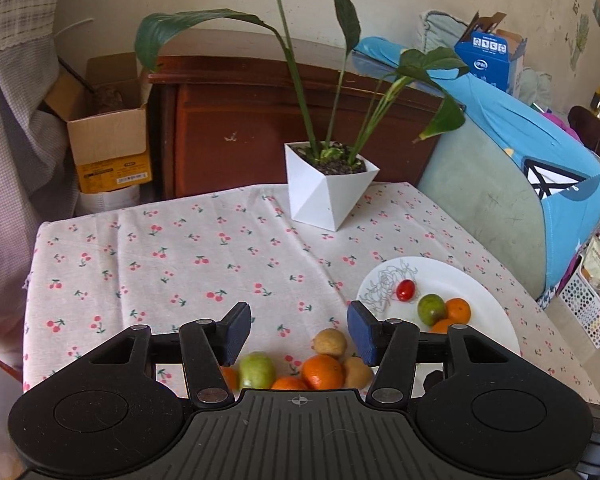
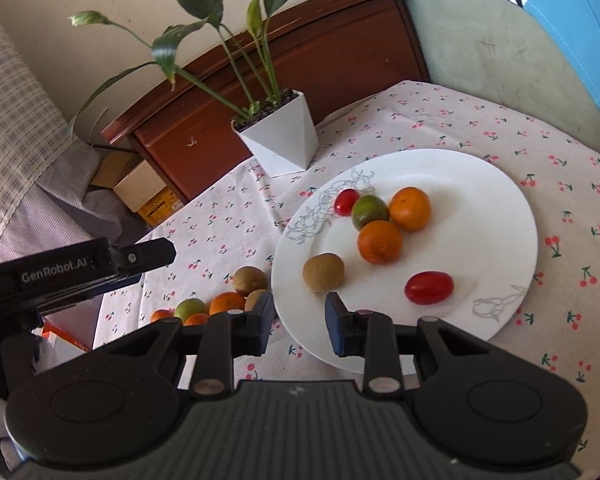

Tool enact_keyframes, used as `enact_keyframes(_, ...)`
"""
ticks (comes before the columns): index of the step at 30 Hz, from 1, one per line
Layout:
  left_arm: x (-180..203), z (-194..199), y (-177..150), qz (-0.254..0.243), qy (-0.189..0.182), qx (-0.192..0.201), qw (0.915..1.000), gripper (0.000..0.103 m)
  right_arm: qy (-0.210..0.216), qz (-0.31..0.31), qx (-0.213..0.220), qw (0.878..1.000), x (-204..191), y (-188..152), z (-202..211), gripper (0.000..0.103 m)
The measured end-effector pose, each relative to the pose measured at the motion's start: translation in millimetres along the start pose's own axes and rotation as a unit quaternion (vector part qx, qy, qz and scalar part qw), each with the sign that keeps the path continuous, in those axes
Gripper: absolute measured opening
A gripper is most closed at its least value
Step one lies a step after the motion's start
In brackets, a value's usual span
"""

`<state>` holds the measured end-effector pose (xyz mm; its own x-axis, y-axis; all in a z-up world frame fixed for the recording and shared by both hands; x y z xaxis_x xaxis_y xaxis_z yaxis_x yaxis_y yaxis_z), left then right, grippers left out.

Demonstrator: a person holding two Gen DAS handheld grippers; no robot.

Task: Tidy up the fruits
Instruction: 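Withdraw both open tools from the plate back to the fruit cluster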

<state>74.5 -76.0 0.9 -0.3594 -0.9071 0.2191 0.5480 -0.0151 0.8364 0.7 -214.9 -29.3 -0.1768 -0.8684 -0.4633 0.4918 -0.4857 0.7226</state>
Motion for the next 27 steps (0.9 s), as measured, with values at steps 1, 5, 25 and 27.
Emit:
enact_keyframes(1,-4.4,0.7,0.2,0.004,0.004,0.001,1.0,0.052,0.005,0.004,-0.002,1.0,-3.7,-2.0,-1.2,0.03)
enact_keyframes(5,-21.4,2.6,-0.5,0.015,0.021,0.003,0.9997,0.052,0.026,0.013,-0.013,0.999,-16.8,-11.4,-6.2,0.03)
enact_keyframes(25,-69.6,-1.0,-32.7,0.031,0.048,-0.029,0.9979,0.052,0.065,0.075,-0.043,0.994,-63.6,-45.4,-41.6,0.033)
enact_keyframes(27,-68.3,-1.9,-34.9,0.027,0.044,-0.03,0.9982,0.052,0.062,0.075,-0.041,0.994,-63.2,-45.6,-44.0,0.034)
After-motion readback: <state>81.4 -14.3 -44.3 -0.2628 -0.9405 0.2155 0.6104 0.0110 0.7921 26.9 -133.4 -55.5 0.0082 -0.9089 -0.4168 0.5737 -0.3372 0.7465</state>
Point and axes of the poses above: each gripper's, at about its wrist camera, not at the fingertips, and z roughly against the way its jaws point, x to its right, y to its top, the point moved 10 cm from there along -z, roughly the way its jaws point, and after that the axes turned 11 degrees about x, right-handed, at the moved point
